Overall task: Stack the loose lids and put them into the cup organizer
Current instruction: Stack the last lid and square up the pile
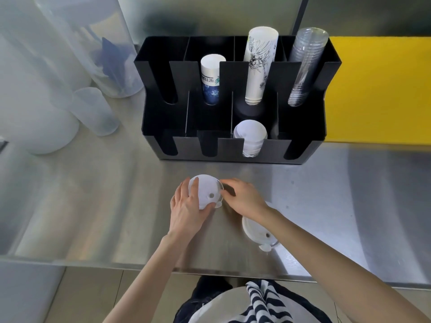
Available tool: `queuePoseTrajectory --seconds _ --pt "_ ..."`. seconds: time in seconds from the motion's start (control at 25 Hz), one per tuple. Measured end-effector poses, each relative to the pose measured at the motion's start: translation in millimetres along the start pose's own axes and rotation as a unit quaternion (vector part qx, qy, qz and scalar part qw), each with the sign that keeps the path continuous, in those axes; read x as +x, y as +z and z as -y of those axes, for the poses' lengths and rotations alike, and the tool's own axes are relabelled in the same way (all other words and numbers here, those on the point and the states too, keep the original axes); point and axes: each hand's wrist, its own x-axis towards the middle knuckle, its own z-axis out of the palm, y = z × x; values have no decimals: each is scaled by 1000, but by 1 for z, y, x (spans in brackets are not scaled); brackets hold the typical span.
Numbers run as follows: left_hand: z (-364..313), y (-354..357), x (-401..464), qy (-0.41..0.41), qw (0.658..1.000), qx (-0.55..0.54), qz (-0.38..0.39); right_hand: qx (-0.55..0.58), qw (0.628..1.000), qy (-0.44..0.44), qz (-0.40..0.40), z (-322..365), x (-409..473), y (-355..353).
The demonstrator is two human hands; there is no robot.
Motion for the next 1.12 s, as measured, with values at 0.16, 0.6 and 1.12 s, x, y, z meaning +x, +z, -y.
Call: queuePoseTrajectory --seconds 0.16,0.6,1.12 --pt "2 2 3 -18 999 -26 19 1 1000 4 17 6 8 9" --pt "-6 -8 -4 26 996 -79 -3 86 995 25 -38 2 1 -7" --pt "-39 -9 -30 68 970 -227 43 257 954 97 -117 -25 -50 -43"
